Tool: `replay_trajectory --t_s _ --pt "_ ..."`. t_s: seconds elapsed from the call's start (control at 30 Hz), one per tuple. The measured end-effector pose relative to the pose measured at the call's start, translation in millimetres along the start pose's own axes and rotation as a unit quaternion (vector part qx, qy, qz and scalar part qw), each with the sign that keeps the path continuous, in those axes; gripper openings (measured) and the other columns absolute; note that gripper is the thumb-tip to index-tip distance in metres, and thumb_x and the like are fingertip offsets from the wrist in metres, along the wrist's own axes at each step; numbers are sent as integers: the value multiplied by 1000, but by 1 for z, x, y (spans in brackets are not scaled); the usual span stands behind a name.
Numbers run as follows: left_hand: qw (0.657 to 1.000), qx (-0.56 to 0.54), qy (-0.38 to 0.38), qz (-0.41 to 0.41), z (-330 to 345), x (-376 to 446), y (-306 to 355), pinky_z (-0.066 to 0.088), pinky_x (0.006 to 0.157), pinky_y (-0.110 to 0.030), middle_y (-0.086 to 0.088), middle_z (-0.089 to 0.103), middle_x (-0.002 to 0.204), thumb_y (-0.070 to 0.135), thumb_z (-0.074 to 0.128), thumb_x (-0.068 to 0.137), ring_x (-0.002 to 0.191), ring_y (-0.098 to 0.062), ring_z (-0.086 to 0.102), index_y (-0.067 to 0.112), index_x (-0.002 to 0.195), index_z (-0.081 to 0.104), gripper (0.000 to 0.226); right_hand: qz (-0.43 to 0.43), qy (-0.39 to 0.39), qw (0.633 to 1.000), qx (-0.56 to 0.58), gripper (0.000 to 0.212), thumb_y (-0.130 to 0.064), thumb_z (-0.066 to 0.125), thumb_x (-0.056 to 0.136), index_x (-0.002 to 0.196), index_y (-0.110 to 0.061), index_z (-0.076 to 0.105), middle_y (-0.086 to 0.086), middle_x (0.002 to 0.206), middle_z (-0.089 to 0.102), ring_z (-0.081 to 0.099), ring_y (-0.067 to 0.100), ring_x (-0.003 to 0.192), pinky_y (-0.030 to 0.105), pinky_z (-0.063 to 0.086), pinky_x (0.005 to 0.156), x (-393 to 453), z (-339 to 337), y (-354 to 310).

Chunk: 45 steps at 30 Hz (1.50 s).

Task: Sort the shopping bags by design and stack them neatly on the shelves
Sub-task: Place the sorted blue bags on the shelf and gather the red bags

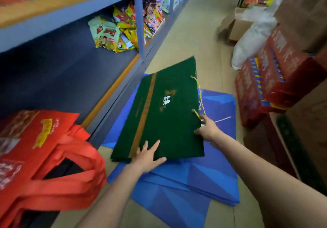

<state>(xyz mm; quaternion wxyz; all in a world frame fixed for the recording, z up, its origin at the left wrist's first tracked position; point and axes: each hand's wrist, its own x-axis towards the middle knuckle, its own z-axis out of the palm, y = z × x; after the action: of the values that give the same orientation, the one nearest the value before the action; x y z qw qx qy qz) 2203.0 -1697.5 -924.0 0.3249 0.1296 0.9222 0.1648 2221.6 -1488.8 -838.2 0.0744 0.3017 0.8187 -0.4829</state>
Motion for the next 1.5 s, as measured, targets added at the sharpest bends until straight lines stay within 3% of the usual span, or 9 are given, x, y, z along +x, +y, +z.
replay_trajectory --t_s 0.1,0.17,0.23,0.5,0.9,1.1,1.17,1.27,1.5 --pt "997 38 -52 -44 13 5 -18 13 114 -54 -7 -4 159 60 40 92 143 -41 1 42 149 8 68 43 -125 989 -69 68 1 60 87 146 -13 29 15 129 46 52 20 85 24 45 63 2 27 24" --pt "997 49 -32 -57 15 8 -20 14 114 -55 -3 1 159 53 43 94 144 -35 5 40 149 15 63 20 -157 978 -136 82 -13 67 85 150 -22 18 17 147 27 50 26 114 28 46 90 8 47 36" --pt "996 65 -21 -60 15 12 -22 13 113 -56 0 1 159 48 47 94 144 -33 4 37 148 20 61 -1 -147 968 -204 88 -25 71 83 150 -29 15 18 152 14 31 35 135 38 31 111 15 62 49" --pt "989 96 58 -92 -8 42 -72 13 115 -51 -2 2 158 58 52 87 144 -34 2 39 145 22 68 45 -91 967 -233 112 -45 79 69 149 -36 2 17 154 -5 16 40 136 44 26 109 35 76 98" --pt "969 5 125 -212 -34 91 -105 20 109 -54 -10 -1 157 73 53 74 135 -43 17 37 148 13 92 79 -28 990 -115 110 -34 83 68 149 -32 9 18 146 14 19 40 133 45 26 108 77 97 72" --pt "969 7 125 -213 -30 93 -105 20 109 -54 -9 -2 157 77 46 75 135 -42 16 39 148 9 91 99 13 987 124 96 -34 84 50 132 -32 35 7 130 49 55 28 111 47 47 98 94 92 79" --pt "971 0 114 -209 -31 91 -105 19 110 -55 -9 -3 158 77 44 76 136 -42 13 39 149 7 90 94 16 984 153 85 -15 79 65 135 -32 33 5 125 56 59 28 107 48 50 93 94 94 79" --pt "973 -2 99 -207 -35 85 -105 19 111 -55 -9 -5 158 76 43 78 138 -42 11 39 149 5 89 75 51 983 160 81 2 65 78 141 -34 27 3 124 57 59 26 108 46 51 93 86 95 65" --pt "978 -59 147 -137 -15 78 -77 17 113 -50 -11 9 157 70 54 76 140 -39 13 39 148 13 89 -5 141 989 50 73 4 54 84 142 -34 31 -6 108 52 55 24 102 38 49 91 55 25 39"
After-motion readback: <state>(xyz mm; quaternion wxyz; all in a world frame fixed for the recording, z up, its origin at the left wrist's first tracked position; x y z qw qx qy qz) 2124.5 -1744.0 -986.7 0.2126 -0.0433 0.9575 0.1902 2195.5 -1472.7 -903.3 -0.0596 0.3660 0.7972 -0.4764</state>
